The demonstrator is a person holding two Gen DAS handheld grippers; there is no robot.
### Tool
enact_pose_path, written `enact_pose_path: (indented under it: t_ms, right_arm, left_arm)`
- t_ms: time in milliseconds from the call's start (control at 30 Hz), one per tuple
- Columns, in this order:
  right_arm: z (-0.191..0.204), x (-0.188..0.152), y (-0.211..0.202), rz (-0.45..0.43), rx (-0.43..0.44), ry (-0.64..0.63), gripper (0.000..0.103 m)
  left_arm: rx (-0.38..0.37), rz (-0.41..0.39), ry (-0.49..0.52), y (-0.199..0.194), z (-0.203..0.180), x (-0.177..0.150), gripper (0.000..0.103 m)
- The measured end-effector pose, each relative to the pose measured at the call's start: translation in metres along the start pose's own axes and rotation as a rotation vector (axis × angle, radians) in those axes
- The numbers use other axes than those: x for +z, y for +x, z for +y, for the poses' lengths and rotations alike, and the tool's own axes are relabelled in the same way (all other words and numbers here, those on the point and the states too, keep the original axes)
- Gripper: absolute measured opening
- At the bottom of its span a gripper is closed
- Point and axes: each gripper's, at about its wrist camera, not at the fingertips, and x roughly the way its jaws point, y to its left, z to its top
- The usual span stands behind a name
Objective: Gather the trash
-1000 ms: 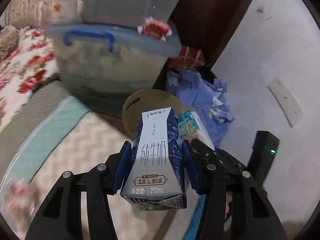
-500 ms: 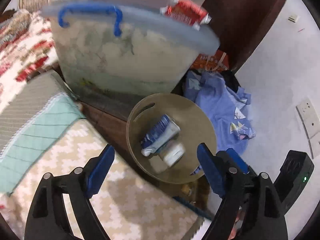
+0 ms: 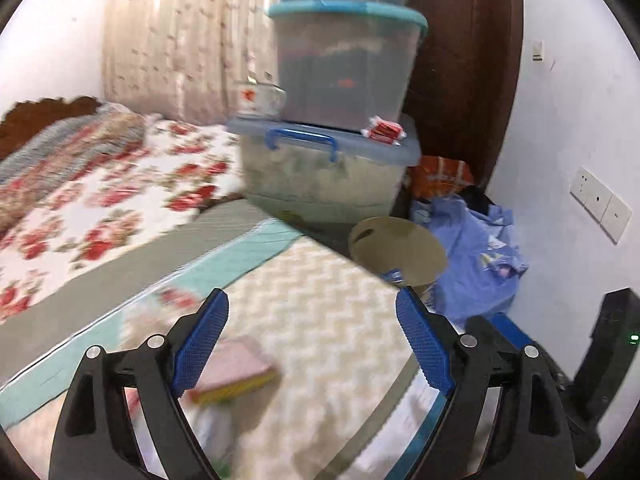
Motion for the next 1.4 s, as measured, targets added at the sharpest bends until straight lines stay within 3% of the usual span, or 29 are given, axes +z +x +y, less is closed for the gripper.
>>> enact_pose_path:
  t_ms: [67,200,467,733,900,1067,1400]
  right_arm:
    - [0.022,-0.011,-0.021,-0.018,0.010,-0.025,0.099]
    - [0.069,-0.030,-0.066,-0.087,0.000,-0.092,0.100]
    - [0.109,-0.041,-0.103,-0.143,0.009,-0.110,0.100]
    - [0.125,-0.052,-0.115,-0.176,-0.020,-0.110,0.100]
    - [0.133,-0.053,-0.114,-0.163,-0.044,-0.139,0.100]
    - [0.140,-0.055,-0.123,-0.209,-0.050,-0.157,0.100]
    - [0.143,-0.059,-0.124,-0.183,-0.003,-0.157,0.100]
  left_arm:
    - [0.048,-0.037,-0.009,-0.031,0.013,-0.014,0.088]
    - [0.138,-0.134,-0.023,-0.087,0.032,-0.040,0.094]
    - [0.198,-0.222,-0.096,-0.147,0.071,-0.070,0.094]
    - [0.218,-0.234,-0.143,-0.162,0.095,-0.084,0.094]
    - [0.235,-0.265,-0.144,-0.170,0.101,-0.087,0.094]
    - [0.246,-0.282,-0.125,-0.175,0.099,-0.087,0.094]
    - [0.254,-0.290,-0.083,-0.177,0.089,-0.086,0.094]
